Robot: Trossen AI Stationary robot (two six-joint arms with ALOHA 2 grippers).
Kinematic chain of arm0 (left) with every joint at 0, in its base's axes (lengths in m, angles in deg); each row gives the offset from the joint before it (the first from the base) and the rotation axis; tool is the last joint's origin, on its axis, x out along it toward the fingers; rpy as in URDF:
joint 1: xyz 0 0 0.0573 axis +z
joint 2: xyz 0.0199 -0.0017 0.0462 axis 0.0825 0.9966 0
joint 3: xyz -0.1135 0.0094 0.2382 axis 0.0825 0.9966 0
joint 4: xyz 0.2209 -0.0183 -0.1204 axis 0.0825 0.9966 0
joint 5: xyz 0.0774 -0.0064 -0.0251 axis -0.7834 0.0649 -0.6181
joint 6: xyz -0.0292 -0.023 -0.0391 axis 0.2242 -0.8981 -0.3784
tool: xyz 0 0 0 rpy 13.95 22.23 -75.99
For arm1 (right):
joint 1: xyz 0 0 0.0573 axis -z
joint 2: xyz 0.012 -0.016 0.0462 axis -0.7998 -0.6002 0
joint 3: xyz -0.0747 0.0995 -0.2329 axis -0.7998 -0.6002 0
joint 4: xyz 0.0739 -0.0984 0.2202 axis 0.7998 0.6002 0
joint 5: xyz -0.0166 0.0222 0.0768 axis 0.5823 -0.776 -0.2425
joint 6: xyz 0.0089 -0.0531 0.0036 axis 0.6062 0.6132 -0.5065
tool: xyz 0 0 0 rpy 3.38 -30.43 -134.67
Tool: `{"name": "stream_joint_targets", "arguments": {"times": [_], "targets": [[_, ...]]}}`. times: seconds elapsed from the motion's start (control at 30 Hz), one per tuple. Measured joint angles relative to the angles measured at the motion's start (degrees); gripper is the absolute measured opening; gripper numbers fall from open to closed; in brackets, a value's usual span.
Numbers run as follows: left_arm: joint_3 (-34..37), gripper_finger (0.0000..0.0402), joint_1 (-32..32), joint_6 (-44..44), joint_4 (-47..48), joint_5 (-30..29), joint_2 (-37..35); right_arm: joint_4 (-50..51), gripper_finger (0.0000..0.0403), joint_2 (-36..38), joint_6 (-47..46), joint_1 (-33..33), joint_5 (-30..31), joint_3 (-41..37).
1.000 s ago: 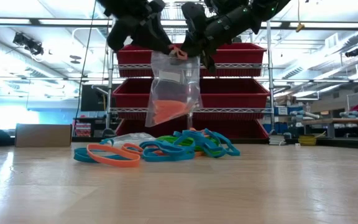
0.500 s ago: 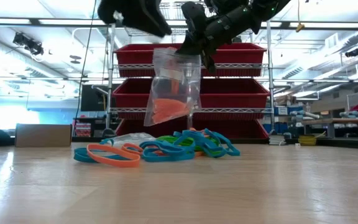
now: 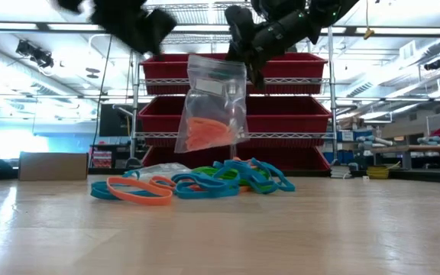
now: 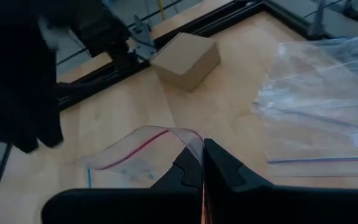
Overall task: Sort rubber bands
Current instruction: Put the orange rubber band into the transparent zip bag
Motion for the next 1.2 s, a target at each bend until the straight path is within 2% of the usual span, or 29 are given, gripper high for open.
{"name": "stream_joint_targets", "arguments": {"times": [0.1,0.23,0.3,0.37,0.5,0.63,0.97,1.2], "targets": [[6.9,0.0192,-2.4,-4.5,-4.0,4.7,-0.8,0.0,0.0,0.0,0.0,0.6,-0.2,0.0],[19.1,0.0192,-6.8,-10.5,-20.2,10.3,-1.2,-0.1,0.0,0.0,0.0,0.6,-0.5,0.0],[25.5,0.0192,-8.7,-12.2,-32.2,12.0,-0.9,-0.1,0.0,0.0,0.0,0.6,-0.5,0.0],[31.3,0.0192,-10.1,-13.6,-42.4,12.1,-0.6,0.0,0.0,0.0,0.0,0.6,-1.0,0.0],[39.1,0.0192,-11.1,-13.9,-56.2,9.6,-0.1,0.0,0.0,0.0,0.0,0.6,-1.3,0.0],[41.5,0.0191,-10.2,-13.9,-61.8,8.4,2.0,-0.4,0.0,0.0,0.0,0.6,-0.8,0.0],[41.4,0.0168,-7.2,-15.3,-70.2,15.3,12.0,-1.3,0.0,0.0,0.0,0.6,-0.8,0.0],[41.4,0.0165,-6.9,-16.7,-75.5,16.9,16.4,-1.2,0.0,0.0,0.5,0.6,-0.9,0.0]]}}
